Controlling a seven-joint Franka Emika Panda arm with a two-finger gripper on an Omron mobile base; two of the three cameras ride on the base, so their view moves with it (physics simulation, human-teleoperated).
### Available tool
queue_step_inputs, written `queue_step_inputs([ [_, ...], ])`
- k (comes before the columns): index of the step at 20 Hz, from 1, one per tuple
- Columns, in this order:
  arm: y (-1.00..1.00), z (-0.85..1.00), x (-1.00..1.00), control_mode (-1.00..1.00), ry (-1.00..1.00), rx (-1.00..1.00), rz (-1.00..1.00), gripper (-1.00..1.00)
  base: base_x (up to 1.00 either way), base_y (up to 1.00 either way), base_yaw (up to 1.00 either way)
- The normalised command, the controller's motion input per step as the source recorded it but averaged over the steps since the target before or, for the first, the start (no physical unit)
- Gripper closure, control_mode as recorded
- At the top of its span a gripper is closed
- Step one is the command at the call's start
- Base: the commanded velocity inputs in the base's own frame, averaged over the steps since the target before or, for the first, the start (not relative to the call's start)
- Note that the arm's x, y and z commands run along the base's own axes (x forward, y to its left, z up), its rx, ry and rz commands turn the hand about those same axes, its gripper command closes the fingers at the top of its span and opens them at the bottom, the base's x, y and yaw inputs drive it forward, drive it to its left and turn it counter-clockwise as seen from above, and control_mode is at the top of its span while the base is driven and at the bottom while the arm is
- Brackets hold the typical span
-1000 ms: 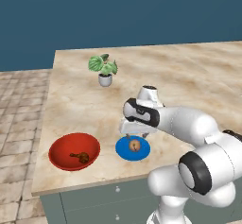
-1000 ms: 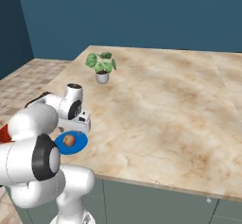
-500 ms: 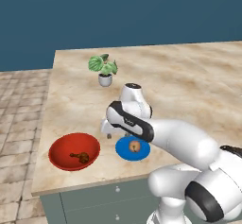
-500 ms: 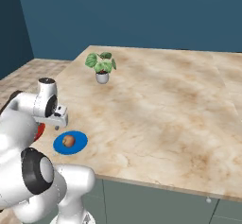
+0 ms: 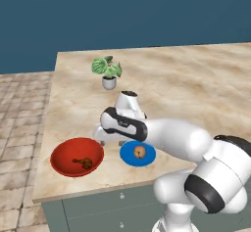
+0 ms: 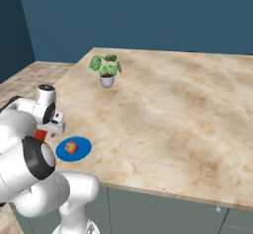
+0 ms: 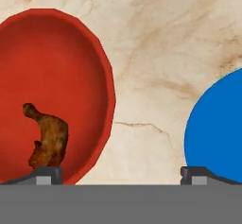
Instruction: Remove the peach from the bowl and place it on the small plate. Then place the bowl with only the chicken drumstick in the microwave, close the door, and press the start button to microwave the chicken drumstick.
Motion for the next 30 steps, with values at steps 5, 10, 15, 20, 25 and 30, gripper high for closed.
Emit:
queue_step_inputs([
  [5,0.28,-0.41,0.17,-1.00,0.11,0.04,0.04,-1.00,0.00,0.00,0.00],
  [10,0.25,-0.36,0.17,-1.00,0.10,0.05,0.04,-1.00,0.00,0.00,0.00],
  [15,0.28,-0.31,0.14,-1.00,0.08,0.02,0.04,-1.00,0.00,0.00,0.00],
  [20,0.20,-0.30,0.11,-1.00,0.05,0.01,0.02,-1.00,0.00,0.00,0.00],
  [25,0.14,-0.18,0.03,-1.00,0.01,0.00,0.00,1.00,0.00,0.00,0.00],
  [30,0.03,0.00,0.00,-1.00,-0.01,0.00,0.00,1.00,0.00,0.00,0.00],
])
